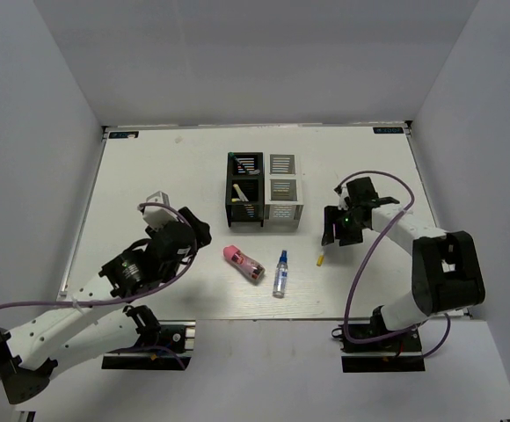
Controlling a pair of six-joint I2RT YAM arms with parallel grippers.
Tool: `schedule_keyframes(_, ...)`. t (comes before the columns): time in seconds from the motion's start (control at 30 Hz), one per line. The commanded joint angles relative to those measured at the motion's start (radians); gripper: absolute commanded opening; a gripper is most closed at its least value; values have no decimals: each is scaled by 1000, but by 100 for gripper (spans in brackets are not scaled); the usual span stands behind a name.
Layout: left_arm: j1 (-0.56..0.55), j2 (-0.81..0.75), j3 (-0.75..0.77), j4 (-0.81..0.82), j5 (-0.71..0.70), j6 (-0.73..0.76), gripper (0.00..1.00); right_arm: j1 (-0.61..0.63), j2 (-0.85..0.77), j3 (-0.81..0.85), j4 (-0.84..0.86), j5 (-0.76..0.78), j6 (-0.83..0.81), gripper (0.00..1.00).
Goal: Sort the stationery into containers
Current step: Grab a piece of stationery with the right arm, then place the stationery into the container
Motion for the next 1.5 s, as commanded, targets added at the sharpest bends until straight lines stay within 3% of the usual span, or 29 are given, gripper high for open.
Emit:
schedule_keyframes(0.0, -2, -14, -25, 11, 16, -26, 76, 32, 39, 38, 13, 131, 68, 65)
schedule_keyframes(0.33, -2, -25, -70, 12, 34, -67, 76, 79, 145, 87, 5, 191, 105, 55)
schedule_keyframes(0.47, -2, -25, -90, 12, 44, -87, 74, 81, 171, 83, 10, 191, 104, 35)
schedule_keyframes(0.5, -2, -25, -90, 12, 53, -87, 74, 79, 169, 81, 13, 191, 102, 25)
schedule_keyframes(0.6, -2, -25, -90, 21, 53, -87, 74, 76, 149, 77, 7, 215, 96, 7)
schedule_keyframes(0.67, -2, -15, -90, 31, 53, -87, 74, 75, 138, 78, 5, 206, 82, 1)
schedule_keyframes(0.77, -2, -4, -90, 41, 64, -87, 74, 68, 94, 97, -26, 147, 39, 0)
schedule_keyframes(1.13, -2, 16, -90, 41, 171, -109, 76, 56, -186, 337, -139, -307, -284, 0)
schedule_keyframes(1.3, -2, 16, -102, 31, 254, -159, 78, 67, -195, 467, -122, -511, -336, 0)
schedule_keyframes(1.47, -2, 25, -174, 59, 366, -257, 80, 148, -53, 598, 41, -685, -318, 0)
